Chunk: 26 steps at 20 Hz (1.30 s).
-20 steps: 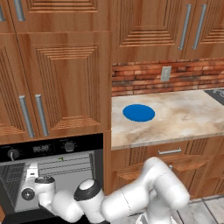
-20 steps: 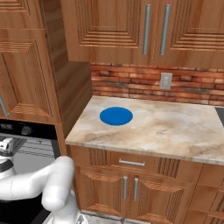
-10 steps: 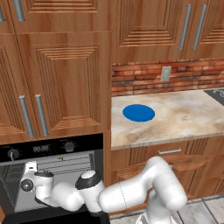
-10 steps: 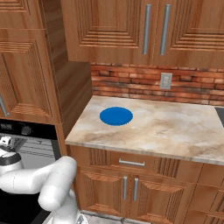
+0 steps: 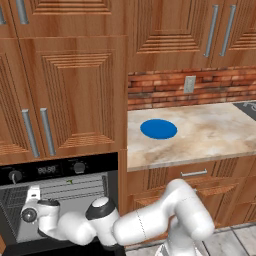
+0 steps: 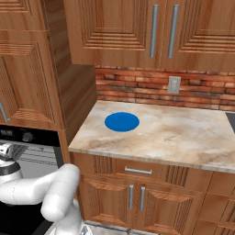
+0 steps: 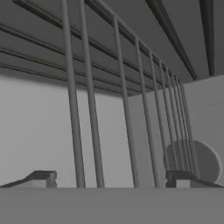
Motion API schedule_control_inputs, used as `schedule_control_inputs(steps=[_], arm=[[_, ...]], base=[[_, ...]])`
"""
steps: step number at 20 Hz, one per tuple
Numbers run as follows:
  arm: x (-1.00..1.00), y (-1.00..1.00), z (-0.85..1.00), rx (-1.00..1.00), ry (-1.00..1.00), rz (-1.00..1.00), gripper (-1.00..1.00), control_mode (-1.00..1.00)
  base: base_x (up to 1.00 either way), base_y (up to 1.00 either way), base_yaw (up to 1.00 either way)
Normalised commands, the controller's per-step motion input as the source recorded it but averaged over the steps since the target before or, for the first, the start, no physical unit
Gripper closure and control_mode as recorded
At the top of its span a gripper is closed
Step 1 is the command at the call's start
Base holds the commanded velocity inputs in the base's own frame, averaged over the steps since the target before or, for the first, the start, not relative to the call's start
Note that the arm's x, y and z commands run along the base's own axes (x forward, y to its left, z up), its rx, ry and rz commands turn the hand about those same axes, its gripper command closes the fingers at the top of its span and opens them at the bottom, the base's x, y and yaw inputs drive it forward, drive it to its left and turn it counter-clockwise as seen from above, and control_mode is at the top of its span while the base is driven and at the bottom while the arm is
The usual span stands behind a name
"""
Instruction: Take the fish from the oven and place it on the plate on the counter.
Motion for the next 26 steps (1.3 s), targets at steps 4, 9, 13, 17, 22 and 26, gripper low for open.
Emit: schedule_control_inputs(steps=[4,9,13,17,22,26], arm=[[-0.40,0.11,-0.68,0.00,0.00,0.00,-1.00,-1.00],[-0.22,0.07,-0.80,0.00,-0.06,0.00,-1.00,-1.00],[-0.08,0.06,-0.99,0.00,-0.17,0.00,-1.00,-1.00],[-0.24,0.09,-1.00,0.00,-0.21,0.00,-1.00,-1.00],[-0.45,0.15,-1.00,0.00,-0.30,-0.01,-1.00,-1.00],[-0.40,0.07,-0.76,-0.04,-0.22,0.00,-1.00,-1.00]], base=[[0.00,0.00,0.00],[0.00,0.00,0.00],[0.00,0.00,0.00],[0.00,0.00,0.00],[0.00,0.00,0.00],[0.00,0.00,0.00]])
